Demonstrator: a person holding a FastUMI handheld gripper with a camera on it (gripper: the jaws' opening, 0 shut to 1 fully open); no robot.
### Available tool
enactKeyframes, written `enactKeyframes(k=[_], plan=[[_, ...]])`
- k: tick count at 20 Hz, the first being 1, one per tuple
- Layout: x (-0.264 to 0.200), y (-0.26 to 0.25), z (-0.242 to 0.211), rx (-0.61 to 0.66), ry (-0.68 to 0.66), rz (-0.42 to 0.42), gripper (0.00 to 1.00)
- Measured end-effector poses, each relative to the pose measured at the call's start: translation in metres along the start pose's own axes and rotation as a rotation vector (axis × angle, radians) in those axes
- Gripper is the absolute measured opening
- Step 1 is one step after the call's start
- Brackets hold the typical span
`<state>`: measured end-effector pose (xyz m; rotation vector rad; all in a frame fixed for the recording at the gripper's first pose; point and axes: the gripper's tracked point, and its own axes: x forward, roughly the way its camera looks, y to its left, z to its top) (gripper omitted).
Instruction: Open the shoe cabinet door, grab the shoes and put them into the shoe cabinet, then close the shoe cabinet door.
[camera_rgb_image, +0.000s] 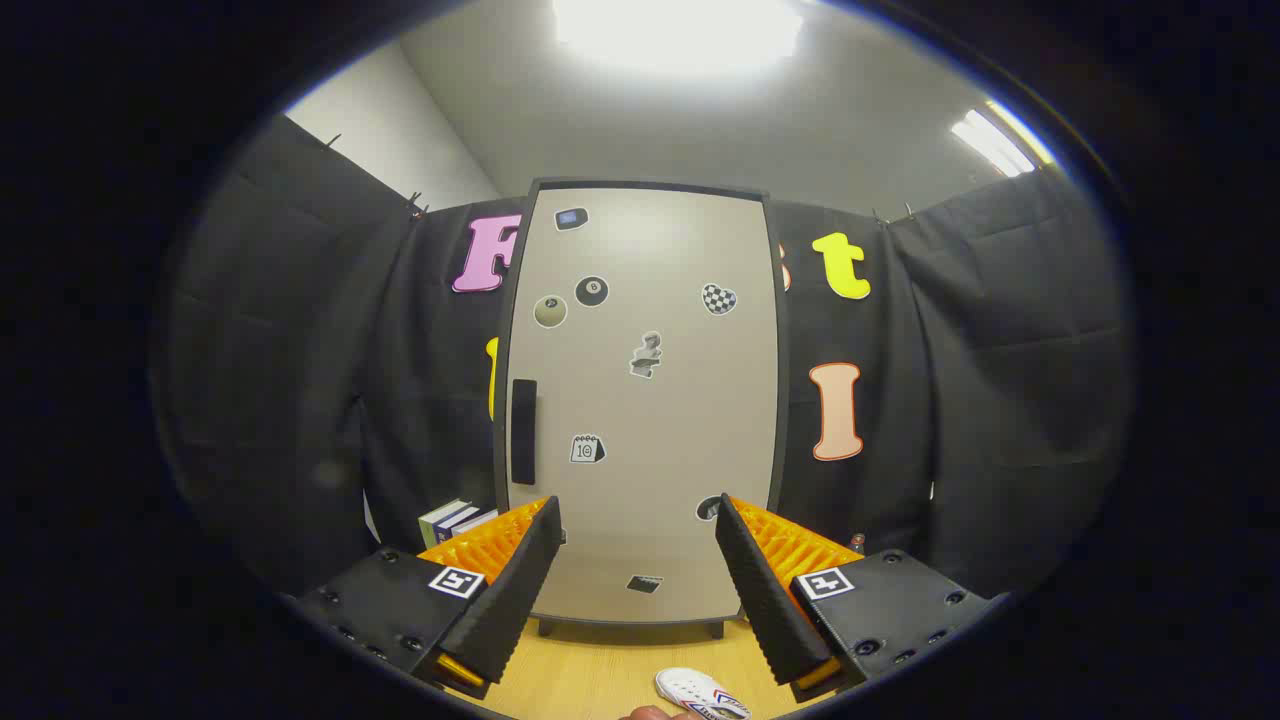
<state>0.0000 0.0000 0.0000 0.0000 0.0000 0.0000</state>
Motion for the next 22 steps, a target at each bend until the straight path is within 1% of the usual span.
enactKeyframes(k=[14,18,22], plan=[[0.002,0.033,-0.004,-0.002,0.044,0.065,0.97],[0.014,0.038,0.005,-0.012,0.046,0.077,0.97],[0.041,0.041,0.011,-0.006,0.058,0.08,0.97]])
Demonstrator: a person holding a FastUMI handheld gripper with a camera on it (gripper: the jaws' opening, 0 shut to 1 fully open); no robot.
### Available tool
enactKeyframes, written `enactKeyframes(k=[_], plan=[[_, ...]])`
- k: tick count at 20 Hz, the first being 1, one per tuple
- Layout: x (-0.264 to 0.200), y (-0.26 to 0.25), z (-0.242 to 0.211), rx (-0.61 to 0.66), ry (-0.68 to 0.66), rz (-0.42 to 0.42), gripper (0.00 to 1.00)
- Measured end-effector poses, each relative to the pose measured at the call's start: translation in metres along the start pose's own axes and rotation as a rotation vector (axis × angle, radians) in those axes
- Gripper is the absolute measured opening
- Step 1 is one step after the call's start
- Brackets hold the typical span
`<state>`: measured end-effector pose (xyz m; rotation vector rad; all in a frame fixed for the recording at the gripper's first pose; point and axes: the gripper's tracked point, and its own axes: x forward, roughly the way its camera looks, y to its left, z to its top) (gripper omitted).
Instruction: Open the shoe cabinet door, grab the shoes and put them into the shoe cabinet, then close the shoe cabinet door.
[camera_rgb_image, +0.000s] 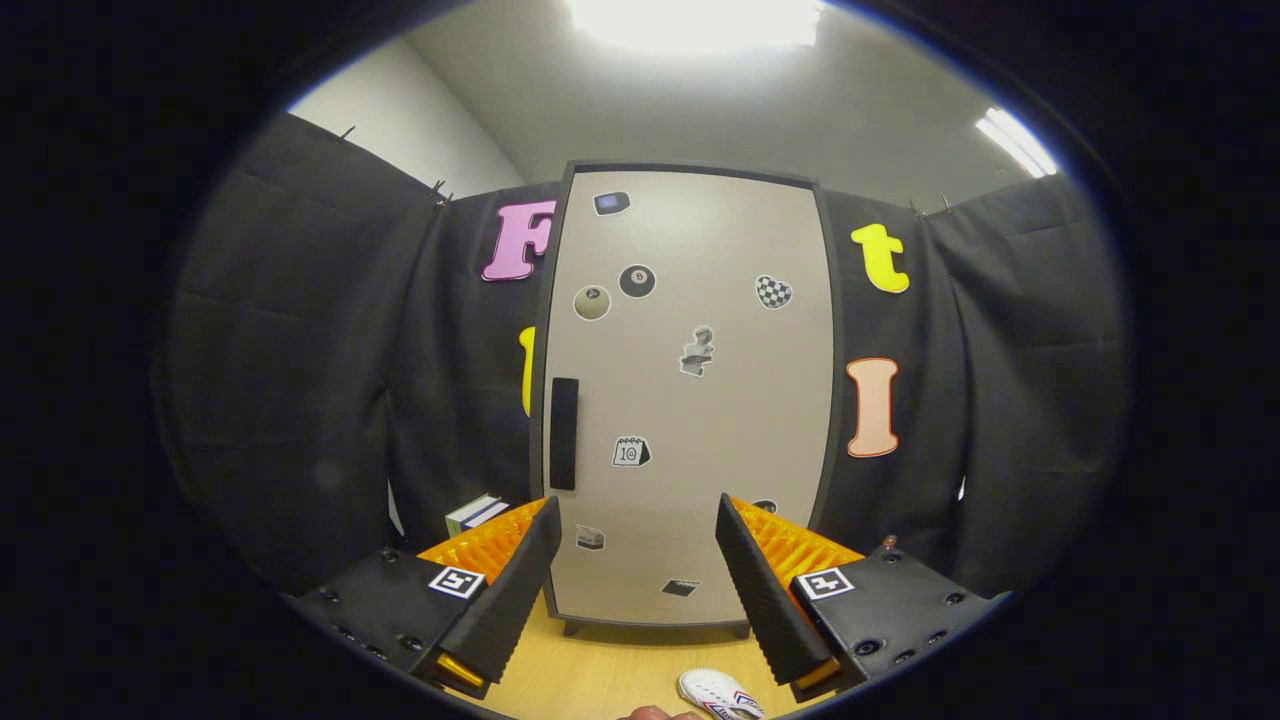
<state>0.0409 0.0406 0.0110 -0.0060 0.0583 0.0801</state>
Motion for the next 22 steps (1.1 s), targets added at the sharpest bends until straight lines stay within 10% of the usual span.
enactKeyframes(k=[22], plan=[[0.186,0.076,-0.003,-0.089,0.077,0.084,0.96]])
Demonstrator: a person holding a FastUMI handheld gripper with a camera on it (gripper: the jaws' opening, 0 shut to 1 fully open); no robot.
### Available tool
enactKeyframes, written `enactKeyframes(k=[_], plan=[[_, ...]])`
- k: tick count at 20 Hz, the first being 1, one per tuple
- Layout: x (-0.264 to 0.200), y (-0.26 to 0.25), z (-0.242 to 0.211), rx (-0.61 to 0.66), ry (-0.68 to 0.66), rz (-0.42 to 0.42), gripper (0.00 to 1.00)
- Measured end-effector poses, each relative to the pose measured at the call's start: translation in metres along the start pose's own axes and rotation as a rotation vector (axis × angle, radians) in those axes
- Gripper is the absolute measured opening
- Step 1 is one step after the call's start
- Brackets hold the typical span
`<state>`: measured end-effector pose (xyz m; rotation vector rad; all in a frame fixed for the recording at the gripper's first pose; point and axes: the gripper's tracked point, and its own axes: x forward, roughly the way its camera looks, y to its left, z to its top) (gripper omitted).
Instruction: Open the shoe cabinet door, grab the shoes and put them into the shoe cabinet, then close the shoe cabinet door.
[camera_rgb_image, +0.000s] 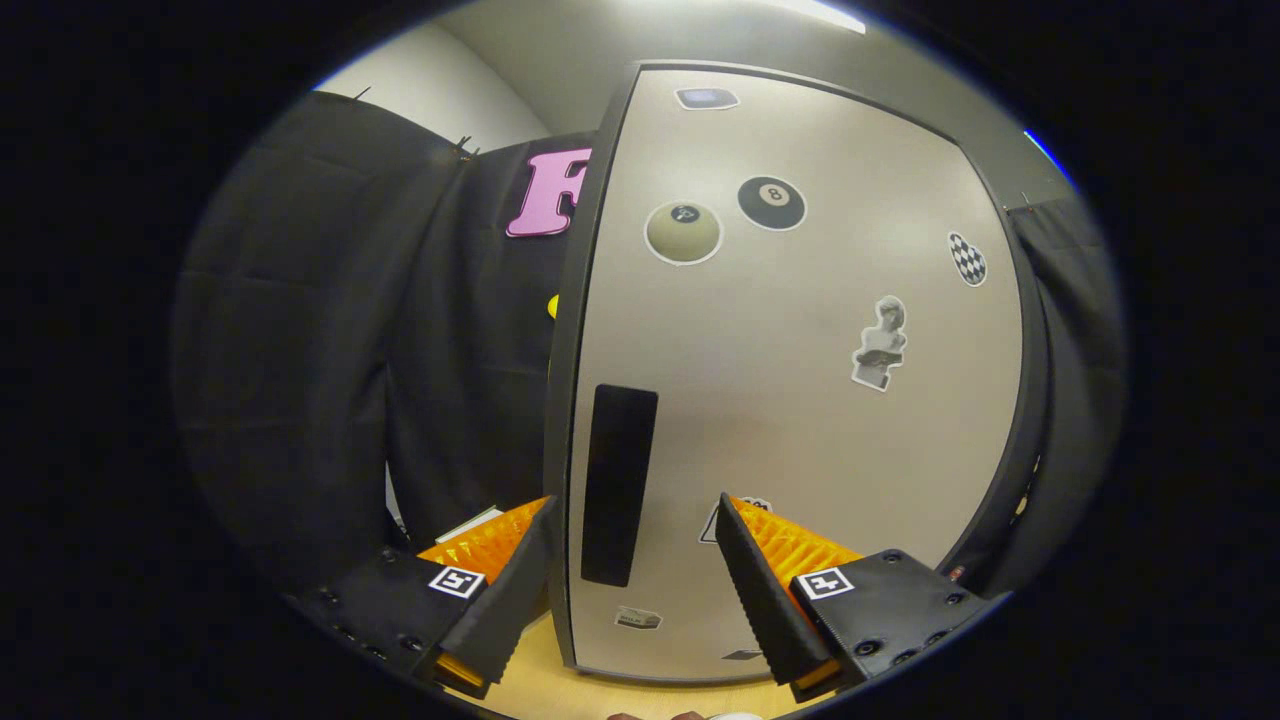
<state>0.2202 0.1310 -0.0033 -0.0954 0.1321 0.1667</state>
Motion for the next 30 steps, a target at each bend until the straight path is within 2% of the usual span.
enactKeyframes(k=[2,8,10,12,14,15,18,26,30], plan=[[0.009,0.007,-0.002,0.0,-0.001,0.008,0.95],[0.028,0.016,-0.01,-0.011,0.035,-0.009,0.82],[0.029,0.007,-0.011,-0.02,0.038,-0.066,0.7],[0.029,0.008,-0.012,0.014,0.049,-0.069,0.55],[0.031,0.013,-0.016,0.085,0.083,-0.06,0.49],[0.03,0.012,-0.016,0.117,0.098,-0.062,0.39],[0.032,0.013,-0.016,0.145,0.115,-0.071,0.35],[0.025,0.015,-0.017,0.118,0.113,-0.028,0.08],[0.005,0.019,-0.015,0.122,0.106,0.007,0.08]])
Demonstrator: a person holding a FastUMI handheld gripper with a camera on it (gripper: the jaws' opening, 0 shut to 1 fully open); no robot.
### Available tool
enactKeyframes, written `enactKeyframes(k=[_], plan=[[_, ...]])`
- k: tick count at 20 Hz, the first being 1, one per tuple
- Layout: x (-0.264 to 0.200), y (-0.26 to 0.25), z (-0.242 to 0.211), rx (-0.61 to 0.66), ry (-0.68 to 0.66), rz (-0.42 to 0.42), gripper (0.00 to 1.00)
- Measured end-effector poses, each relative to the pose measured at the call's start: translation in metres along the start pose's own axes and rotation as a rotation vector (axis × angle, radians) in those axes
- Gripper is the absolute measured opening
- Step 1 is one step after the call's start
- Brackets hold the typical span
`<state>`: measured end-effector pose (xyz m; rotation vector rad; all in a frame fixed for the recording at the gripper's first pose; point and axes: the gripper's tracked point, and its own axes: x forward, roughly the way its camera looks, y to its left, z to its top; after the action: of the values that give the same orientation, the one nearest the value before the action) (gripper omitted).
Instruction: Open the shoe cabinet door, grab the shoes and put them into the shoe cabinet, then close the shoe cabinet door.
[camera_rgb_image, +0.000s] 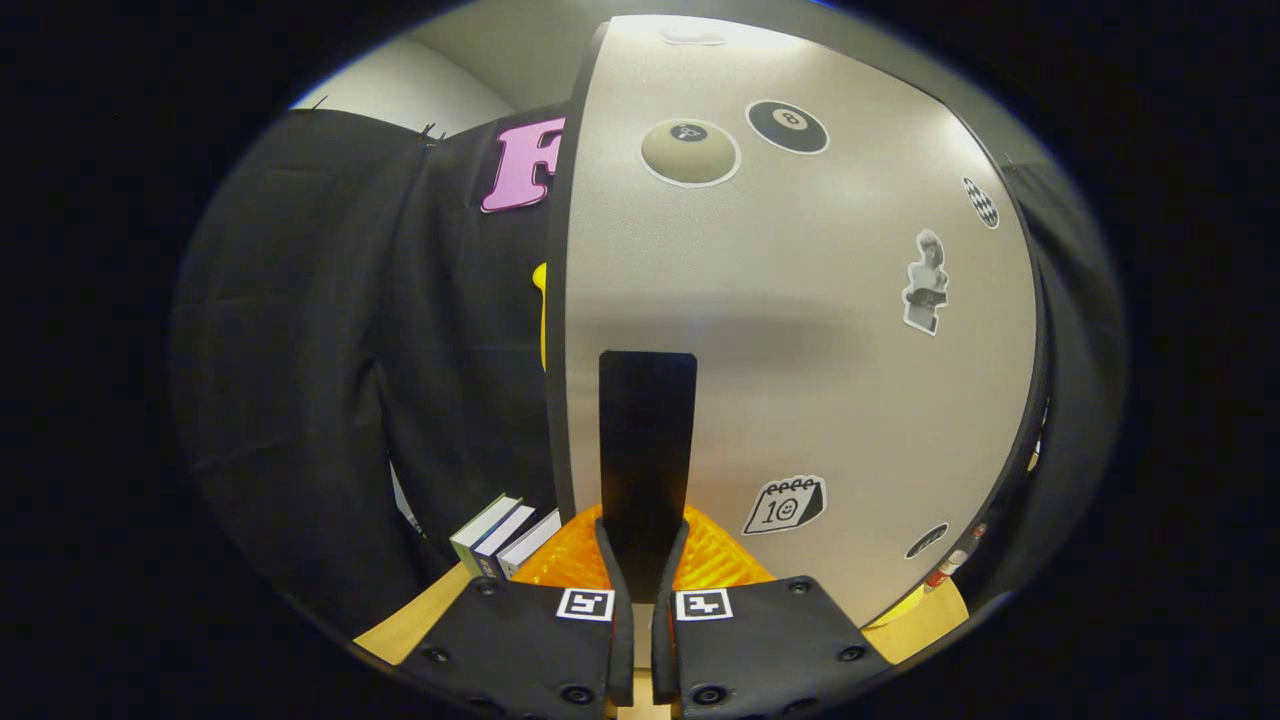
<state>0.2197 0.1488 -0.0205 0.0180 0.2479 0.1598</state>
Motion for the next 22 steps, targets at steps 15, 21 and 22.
enactKeyframes(k=[15,21,22], plan=[[-0.082,-0.029,-0.011,0.008,-0.05,0.042,0.08],[-0.113,-0.062,-0.016,0.006,-0.06,-0.015,0.08],[-0.118,-0.069,-0.016,0.008,-0.062,-0.026,0.08]])
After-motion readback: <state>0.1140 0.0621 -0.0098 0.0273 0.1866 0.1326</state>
